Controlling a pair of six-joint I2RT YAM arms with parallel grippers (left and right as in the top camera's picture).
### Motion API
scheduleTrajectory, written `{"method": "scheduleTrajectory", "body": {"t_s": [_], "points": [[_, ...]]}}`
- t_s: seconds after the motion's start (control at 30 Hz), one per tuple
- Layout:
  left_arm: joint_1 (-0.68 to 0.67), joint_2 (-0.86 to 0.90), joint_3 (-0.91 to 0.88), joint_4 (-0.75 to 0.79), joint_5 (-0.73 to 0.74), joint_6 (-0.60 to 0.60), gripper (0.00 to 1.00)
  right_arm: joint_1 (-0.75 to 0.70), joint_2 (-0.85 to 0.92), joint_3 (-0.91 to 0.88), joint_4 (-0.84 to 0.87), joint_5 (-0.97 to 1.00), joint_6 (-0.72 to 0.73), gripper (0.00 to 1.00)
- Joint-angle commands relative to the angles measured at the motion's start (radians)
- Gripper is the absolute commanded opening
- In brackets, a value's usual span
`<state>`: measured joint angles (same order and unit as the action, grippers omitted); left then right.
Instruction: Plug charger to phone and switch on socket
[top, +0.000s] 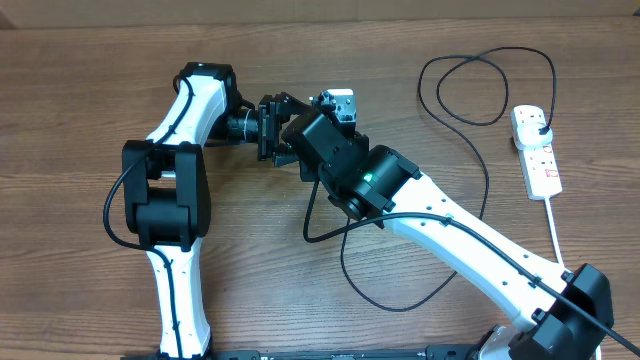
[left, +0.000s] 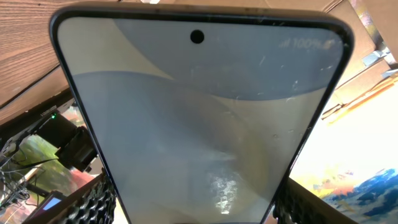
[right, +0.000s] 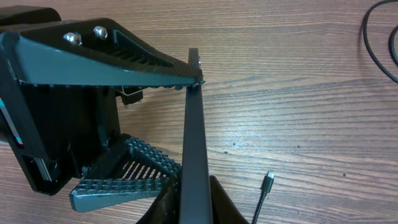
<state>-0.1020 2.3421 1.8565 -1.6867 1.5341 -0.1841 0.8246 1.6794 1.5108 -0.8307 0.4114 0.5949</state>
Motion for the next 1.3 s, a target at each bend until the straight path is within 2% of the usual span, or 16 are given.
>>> {"method": "scheduleTrajectory", "body": {"t_s": [0.0, 0.13, 0.23, 0.33, 0.4, 0.43, 0.53, 0.7, 0.93, 1.03, 1.13, 1.27], "points": [[0.003, -0.003, 0.002, -0.005, 0.048, -0.007, 0.69, -0.001, 0.008, 0.031, 0.003, 0.015, 0.000, 0.09], [0.003, -0.003, 0.002, -0.005, 0.048, -0.007, 0.69, -0.001, 0.008, 0.031, 0.003, 0.015, 0.000, 0.04], [0.003, -0.003, 0.002, -0.004, 0.048, -0.007, 0.70, -0.001, 0.008, 0.031, 0.003, 0.015, 0.000, 0.04], [0.003, -0.003, 0.002, -0.004, 0.048, -0.007, 0.75, -0.001, 0.008, 0.031, 0.004, 0.017, 0.005, 0.04], [0.004, -0.003, 0.002, -0.004, 0.048, -0.007, 0.84, -0.001, 0.008, 0.032, 0.003, 0.048, 0.052, 0.04], [0.004, -0.003, 0.002, -0.004, 0.047, -0.007, 0.85, -0.001, 0.008, 0.032, 0.003, 0.055, 0.068, 0.04], [0.004, -0.003, 0.002, -0.003, 0.047, -0.007, 0.95, -0.003, 0.004, 0.040, 0.003, 0.105, 0.204, 0.04], [0.004, -0.003, 0.002, 0.001, 0.047, -0.007, 0.98, -0.023, -0.018, 0.060, 0.015, 0.145, 0.413, 0.04], [0.003, -0.003, 0.002, 0.000, 0.047, -0.091, 0.98, -0.051, -0.037, 0.060, 0.014, 0.105, 1.175, 0.04], [0.003, -0.003, 0.002, 0.000, 0.047, -0.117, 0.93, -0.051, -0.037, 0.060, 0.014, 0.032, 1.382, 0.04], [0.003, -0.003, 0.002, 0.002, 0.046, -0.117, 0.90, -0.051, -0.037, 0.060, 0.019, -0.005, 1.433, 0.04], [0.003, -0.003, 0.002, 0.048, 0.046, -0.159, 0.87, -0.051, -0.037, 0.060, 0.022, -0.024, 1.433, 0.04]]}}
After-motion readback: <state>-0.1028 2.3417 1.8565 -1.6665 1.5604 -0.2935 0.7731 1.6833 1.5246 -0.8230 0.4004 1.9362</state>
